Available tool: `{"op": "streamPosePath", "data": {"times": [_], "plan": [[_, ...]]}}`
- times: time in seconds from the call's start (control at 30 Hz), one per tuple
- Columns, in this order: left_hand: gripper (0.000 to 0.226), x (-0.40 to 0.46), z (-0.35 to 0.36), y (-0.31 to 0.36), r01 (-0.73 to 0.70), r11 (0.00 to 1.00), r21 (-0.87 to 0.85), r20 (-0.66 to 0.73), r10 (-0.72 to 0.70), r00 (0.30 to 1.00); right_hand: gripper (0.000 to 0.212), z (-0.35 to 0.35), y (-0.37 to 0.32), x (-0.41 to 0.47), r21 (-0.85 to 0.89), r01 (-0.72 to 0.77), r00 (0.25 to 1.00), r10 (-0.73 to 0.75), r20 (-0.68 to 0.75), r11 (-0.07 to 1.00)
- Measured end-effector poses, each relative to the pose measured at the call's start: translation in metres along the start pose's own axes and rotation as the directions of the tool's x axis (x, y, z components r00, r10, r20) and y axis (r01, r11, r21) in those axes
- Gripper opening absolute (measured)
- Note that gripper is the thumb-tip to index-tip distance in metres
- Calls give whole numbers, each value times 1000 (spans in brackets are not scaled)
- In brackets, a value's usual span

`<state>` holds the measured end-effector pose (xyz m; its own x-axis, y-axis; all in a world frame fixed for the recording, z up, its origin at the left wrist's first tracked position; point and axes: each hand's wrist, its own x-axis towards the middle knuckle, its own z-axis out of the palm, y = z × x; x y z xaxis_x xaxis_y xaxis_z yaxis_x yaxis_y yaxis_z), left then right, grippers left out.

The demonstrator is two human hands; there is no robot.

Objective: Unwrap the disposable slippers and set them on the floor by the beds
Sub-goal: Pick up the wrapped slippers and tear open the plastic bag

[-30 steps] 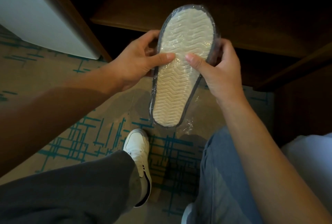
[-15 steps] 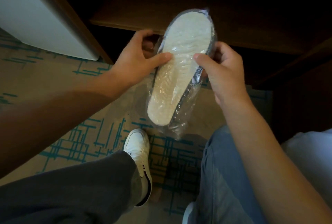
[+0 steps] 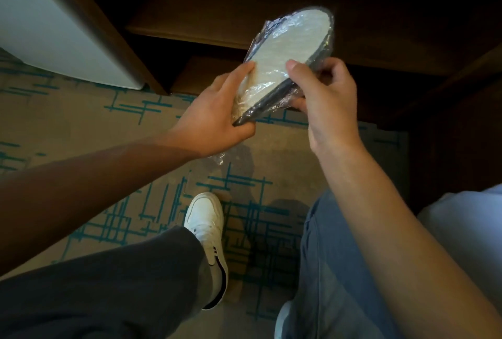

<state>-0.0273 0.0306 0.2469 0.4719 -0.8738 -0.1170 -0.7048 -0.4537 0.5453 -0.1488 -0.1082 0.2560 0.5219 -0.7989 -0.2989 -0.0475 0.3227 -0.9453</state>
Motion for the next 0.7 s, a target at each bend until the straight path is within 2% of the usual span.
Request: {"op": "streamPosePath", "data": {"times": [0.17, 0.27, 0.37, 0.5, 0.53, 0.6, 0.7], "plan": [[86, 7, -9, -20, 97, 981, -165, 30, -94, 995, 35, -18, -6, 5, -99, 52, 977, -30, 211, 994], [79, 8, -18, -27, 135, 967, -217, 92, -118, 989, 26, -27, -10, 7, -199, 208, 967, -170, 192, 958], [69, 6, -23, -28, 129, 957, -259, 193, -80, 978, 13, -31, -13, 7, -311, 399, 917, -371, 147, 863], [45, 3, -25, -26, 181, 938, -296, 382, -57, 922, 13, -33, -7, 9, -490, 523, 838, -526, 146, 698], [49, 2, -25, -26, 199, 929, -311, 419, -54, 906, 14, -33, -5, 10, -516, 542, 821, -549, 155, 664], [62, 0, -29, -26, 229, 917, -328, 475, -50, 879, 21, -32, -3, 11, -534, 549, 817, -547, 182, 643], [56, -4, -36, -24, 250, 908, -337, 566, -17, 824, 44, -35, -4, 13, -469, 488, 873, -415, 256, 736]]}}
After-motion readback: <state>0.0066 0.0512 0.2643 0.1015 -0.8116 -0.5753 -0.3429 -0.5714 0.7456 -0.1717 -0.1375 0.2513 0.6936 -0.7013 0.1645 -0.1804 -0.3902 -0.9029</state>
